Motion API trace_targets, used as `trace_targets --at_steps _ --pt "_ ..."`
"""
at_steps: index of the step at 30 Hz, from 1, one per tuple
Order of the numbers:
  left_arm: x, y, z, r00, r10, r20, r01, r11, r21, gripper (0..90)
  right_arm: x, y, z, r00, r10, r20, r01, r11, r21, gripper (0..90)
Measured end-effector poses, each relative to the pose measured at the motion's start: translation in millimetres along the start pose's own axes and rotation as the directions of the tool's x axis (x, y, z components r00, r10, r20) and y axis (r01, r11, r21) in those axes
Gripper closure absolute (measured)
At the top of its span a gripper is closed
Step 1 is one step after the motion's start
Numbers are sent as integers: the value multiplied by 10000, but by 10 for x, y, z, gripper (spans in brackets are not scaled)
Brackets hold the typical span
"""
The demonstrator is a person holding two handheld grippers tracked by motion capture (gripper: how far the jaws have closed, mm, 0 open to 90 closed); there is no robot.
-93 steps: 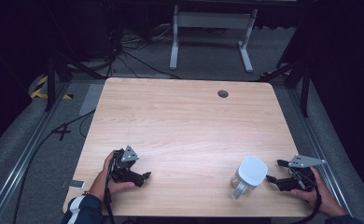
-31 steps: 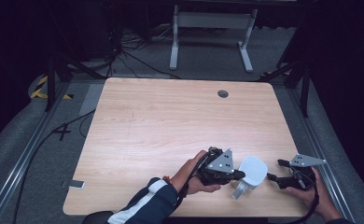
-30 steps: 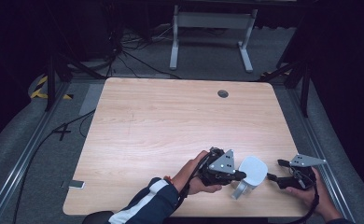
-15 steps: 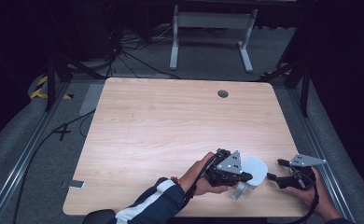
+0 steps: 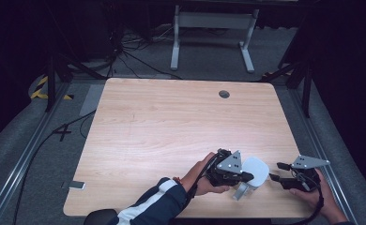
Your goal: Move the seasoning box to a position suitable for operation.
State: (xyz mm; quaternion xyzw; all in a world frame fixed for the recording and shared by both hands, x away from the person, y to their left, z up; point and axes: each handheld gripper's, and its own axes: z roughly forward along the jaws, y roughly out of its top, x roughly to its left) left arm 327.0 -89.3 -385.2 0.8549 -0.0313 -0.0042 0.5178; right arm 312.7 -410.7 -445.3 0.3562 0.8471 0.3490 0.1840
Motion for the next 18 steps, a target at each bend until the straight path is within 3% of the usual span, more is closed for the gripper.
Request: trace_targets --at_steps 3,8,12,13,15,18 --pt "-10 -2 6 9999 -95 64 95 9999 -40 900 114 127 -194 9985 -473 -288 460 9981 -421 590" --pt "-57 -9 2 10000 -38 72 39 10000 -88 900 243 266 -422 9946 -844 -612 781 9920 -990 742" --pt "-56 -10 -2 10000 -12 69 13 10000 -85 900 307 336 -474 9919 -1114 -616 1042 9885 -1095 800" --pt "-58 -17 -1 9998 -156 108 158 9998 -143 900 359 383 -488 9865 -1500 -659 1432 9849 -976 835" --pt "-69 -23 -8 9997 -224 108 225 9997 -92 900 391 408 -483 9846 -1616 -661 1550 9833 -951 857" --pt "-72 -31 -7 9999 -43 124 45 9999 -152 900 433 435 -480 9800 -1848 -741 1782 9801 -870 876"
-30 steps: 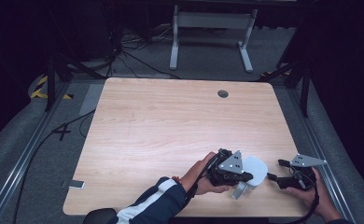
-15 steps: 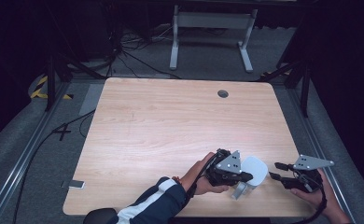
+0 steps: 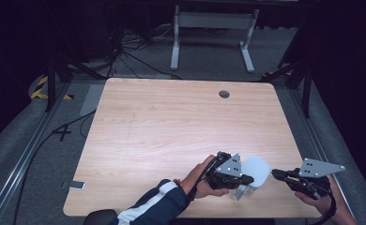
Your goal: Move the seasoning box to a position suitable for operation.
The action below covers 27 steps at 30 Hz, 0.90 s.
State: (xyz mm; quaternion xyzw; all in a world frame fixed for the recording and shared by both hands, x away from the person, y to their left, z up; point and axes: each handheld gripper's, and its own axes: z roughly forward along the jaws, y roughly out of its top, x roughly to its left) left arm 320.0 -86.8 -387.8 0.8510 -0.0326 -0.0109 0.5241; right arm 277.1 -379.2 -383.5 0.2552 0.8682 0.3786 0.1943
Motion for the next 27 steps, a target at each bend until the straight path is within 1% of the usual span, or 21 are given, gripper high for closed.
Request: trace_targets --at_steps 2,3,4,5,7,11,12,13,14,16,17,18,19,23,25,27 --pt "-4 -3 0 10000 1 33 -1 10000 15 900 14 21 -4 10000 -56 -3 56 10000 -41 876" --pt "-4 -3 0 10000 66 -4 -66 10000 14 900 20 36 -12 9999 -132 4 132 9999 -84 875" --pt "-3 -3 1 10000 64 3 -64 10000 11 900 30 46 -18 9999 -111 9 111 9999 -98 875" --pt "-3 -3 1 10000 64 3 -64 10000 11 900 36 61 -26 9998 -213 11 213 9996 -167 875" --pt "3 -9 0 10000 -32 79 32 10000 -48 900 65 92 -35 9995 -297 -45 296 9994 -185 871" --pt "-5 -16 -5 9998 -160 132 160 9999 0 900 92 127 -42 9989 -463 -23 462 9985 -303 872" --pt "-11 -18 -4 9997 -199 144 198 9998 32 900 111 148 -49 9983 -575 61 577 9977 -353 873" --pt "-13 -17 1 9999 -81 131 80 9999 64 900 122 159 -58 9983 -577 14 577 9977 -344 874" --pt "-15 -18 5 9999 -52 121 50 9999 99 900 142 180 -68 9977 -671 -27 669 9967 -455 875" --pt "-29 -24 18 9998 -169 119 168 9997 149 899 165 206 -77 9967 -813 23 813 9955 -493 879" --pt "-18 -23 19 9999 65 90 -67 9996 262 899 173 217 -79 9963 -862 3 861 9947 -560 882" --pt "-32 -31 31 9999 -83 102 80 9997 241 899 188 223 -80 9965 -837 -10 835 9949 -574 883" --pt "-23 -32 33 9999 80 61 -81 9996 268 899 192 234 -84 9958 -912 -11 909 9941 -597 883" --pt "-33 -42 31 10000 -24 80 22 9995 306 899 205 252 -92 9956 -938 -62 932 9935 -660 888" --pt "-34 -44 19 10000 35 17 -36 9994 344 899 205 260 -92 9951 -990 -42 985 9927 -698 891" --pt "-42 -62 -20 9999 124 -99 -119 9985 526 899 204 267 -86 9947 -1023 -71 1015 9923 -706 891"
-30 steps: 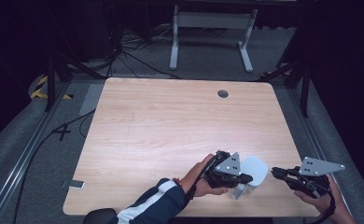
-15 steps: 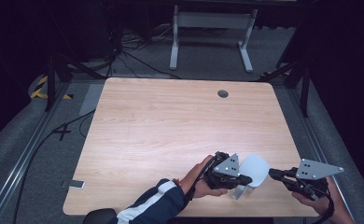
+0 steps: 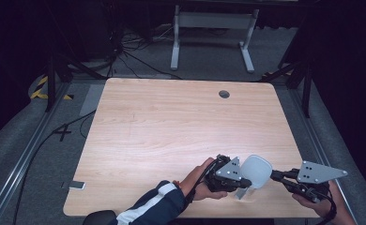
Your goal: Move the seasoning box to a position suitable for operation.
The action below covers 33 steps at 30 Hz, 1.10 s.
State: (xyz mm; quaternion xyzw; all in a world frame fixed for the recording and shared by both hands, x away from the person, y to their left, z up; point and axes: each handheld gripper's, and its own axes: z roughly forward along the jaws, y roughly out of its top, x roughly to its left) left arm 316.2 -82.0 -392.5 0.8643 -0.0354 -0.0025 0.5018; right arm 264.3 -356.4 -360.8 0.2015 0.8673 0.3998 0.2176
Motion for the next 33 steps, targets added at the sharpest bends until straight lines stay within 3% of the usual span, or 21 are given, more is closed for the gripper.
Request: trace_targets --at_steps 3,6,7,8,10,12,13,14,15,16,17,18,20,22,23,26,27,29,30,31,33 --pt "-49 -59 -159 9990 207 -407 -193 9993 325 898 -17 -6 11 10000 -5 -47 5 10000 -97 891" --pt "-81 -184 -398 9946 140 -1026 -38 9951 990 897 -30 -14 27 10000 62 -75 -62 9999 -92 891" --pt "-71 -265 -513 9909 161 -1337 4 9924 1230 892 -34 -16 32 10000 -2 -85 1 10000 -94 891" --pt "-65 -367 -638 9861 -126 -1656 363 9893 1410 877 -34 -20 36 9999 58 -85 -59 10000 -63 891" --pt "-44 -536 -833 9741 -410 -2222 743 9869 1435 845 -43 -24 38 9999 126 -65 -126 9999 -35 891" --pt "-12 -725 -1044 9491 -705 -3069 1288 9763 1740 823 -49 -25 39 9998 184 46 -184 9998 -30 891" --pt "-12 -725 -1044 9491 -705 -3069 1288 9763 1740 808 -49 -25 39 9998 184 46 -184 9998 -30 891" --pt "42 -904 -1239 9273 -1187 -3549 1861 9691 1621 808 -61 -25 39 9998 166 67 -165 9998 -122 892" --pt "63 -970 -1305 9192 -1475 -3651 2133 9659 1467 762 -63 -20 36 9997 231 55 -231 9997 -79 892" --pt "63 -970 -1305 9192 -1475 -3651 2133 9659 1467 698 -63 -20 36 9997 231 55 -231 9997 -79 892" --pt "104 -1098 -1418 8977 -2135 -3854 2801 9518 1252 698 -62 -17 35 9997 237 64 -237 9997 -86 892" --pt "124 -1180 -1483 8770 -2465 -4125 3189 9407 1157 607 -58 -10 33 9997 245 49 -244 9996 -118 892" --pt "163 -1332 -1607 8474 -2783 -4522 3607 9267 1055 588 -57 5 27 9997 203 107 -201 9996 -200 892" --pt "202 -1469 -1695 8097 -3159 -4946 4093 9080 901 531 -56 27 21 9995 222 219 -213 9990 -405 894" --pt "213 -1515 -1724 7983 -3311 -5030 4281 8995 873 508 -55 40 19 9995 221 226 -210 9986 -495 895" --pt "242 -1738 -1849 7786 -3587 -5150 4674 8790 944 441 -47 76 27 9999 93 141 -84 9981 -616 895" --pt "256 -1802 -1880 7619 -3838 -5217 4922 8667 813 400 -39 86 31 9999 66 137 -58 9982 -597 895" --pt "266 -1886 -1937 7425 -4186 -5230 5196 8526 553 360 -33 102 36 9999 -32 128 41 9978 -669 896" --pt "267 -1920 -1964 7382 -4174 -5300 5204 8522 538 346 -31 112 35 9999 -81 129 89 9976 -683 896" --pt "257 -1949 -1979 7291 -4202 -5402 5281 8475 534 336 -25 124 34 9999 -59 94 66 9972 -745 896" --pt "250 -2008 -2014 7271 -4094 -5510 5309 8442 734 321 -14 148 32 9999 -148 44 151 9967 -802 896"
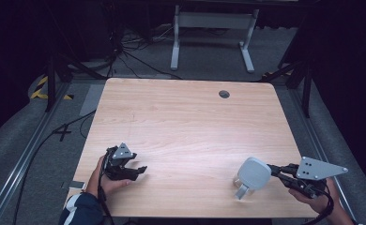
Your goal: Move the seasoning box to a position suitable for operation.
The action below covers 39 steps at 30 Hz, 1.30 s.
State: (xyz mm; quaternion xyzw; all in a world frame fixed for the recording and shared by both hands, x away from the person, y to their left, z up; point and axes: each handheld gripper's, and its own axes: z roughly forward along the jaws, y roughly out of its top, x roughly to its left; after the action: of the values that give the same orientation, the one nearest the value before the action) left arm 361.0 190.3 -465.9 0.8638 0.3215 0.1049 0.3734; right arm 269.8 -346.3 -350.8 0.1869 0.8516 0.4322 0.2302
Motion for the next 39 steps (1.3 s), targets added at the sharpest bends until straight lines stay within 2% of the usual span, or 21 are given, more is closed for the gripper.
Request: trace_targets --at_steps 3,4,6,9,10,13,17,22,24,25,26,28,29,32,34,39 --pt "31 -95 9 9996 -106 -247 111 9997 215 307 36 40 -2 9998 -170 -89 169 9999 -33 896" --pt "31 -117 10 9994 -159 -309 161 9999 60 302 48 52 0 9996 -226 -151 224 9997 -85 896" --pt "34 -136 -9 9994 -211 -291 214 9997 102 302 66 67 10 9994 -259 -240 255 9996 -142 895" --pt "24 -166 -1 9988 -125 -468 120 9999 -115 296 87 84 28 9988 -351 -332 347 9993 -124 895" --pt "14 -176 2 9984 89 -559 -95 9999 -118 290 93 90 32 9986 -354 -380 350 9993 -123 895" --pt "4 -193 7 9983 -27 -587 12 9996 -270 276 107 107 48 9977 -519 -441 514 9986 -114 894" --pt "9 -192 5 9981 73 -616 -89 9996 -254 273 100 113 63 9977 -578 -366 575 9983 -81 891" --pt "13 -187 13 9984 57 -556 -71 9997 -247 260 10 70 42 9991 -369 203 372 9993 -100 858" --pt "13 -186 13 9985 49 -553 -62 9997 -227 258 -13 59 30 9993 -250 291 256 9995 -178 851" --pt "12 -185 15 9985 30 -550 -43 9997 -240 256 -41 47 16 9985 -150 520 164 9995 -266 838" --pt "13 -185 14 9985 50 -552 -62 9997 -229 256 -85 24 -1 9948 -89 1012 125 9993 -349 815" --pt "13 -185 14 9985 50 -551 -63 9997 -229 256 -124 2 -18 9904 14 1380 43 9991 -411 796" --pt "13 -185 14 9985 50 -551 -63 9997 -229 256 -124 2 -18 9904 14 1380 43 9991 -411 796" --pt "14 -186 13 9985 50 -543 -62 9997 -229 256 -194 -40 -71 9833 297 1798 -190 9980 -610 785" --pt "15 -186 13 9985 63 -538 -75 9997 -225 256 -233 -70 -98 9772 285 2104 -163 9981 -595 792" --pt "10 -186 16 9986 11 -533 -25 9997 -250 256 -323 -140 -159 9690 633 2388 -486 9966 -672 796"
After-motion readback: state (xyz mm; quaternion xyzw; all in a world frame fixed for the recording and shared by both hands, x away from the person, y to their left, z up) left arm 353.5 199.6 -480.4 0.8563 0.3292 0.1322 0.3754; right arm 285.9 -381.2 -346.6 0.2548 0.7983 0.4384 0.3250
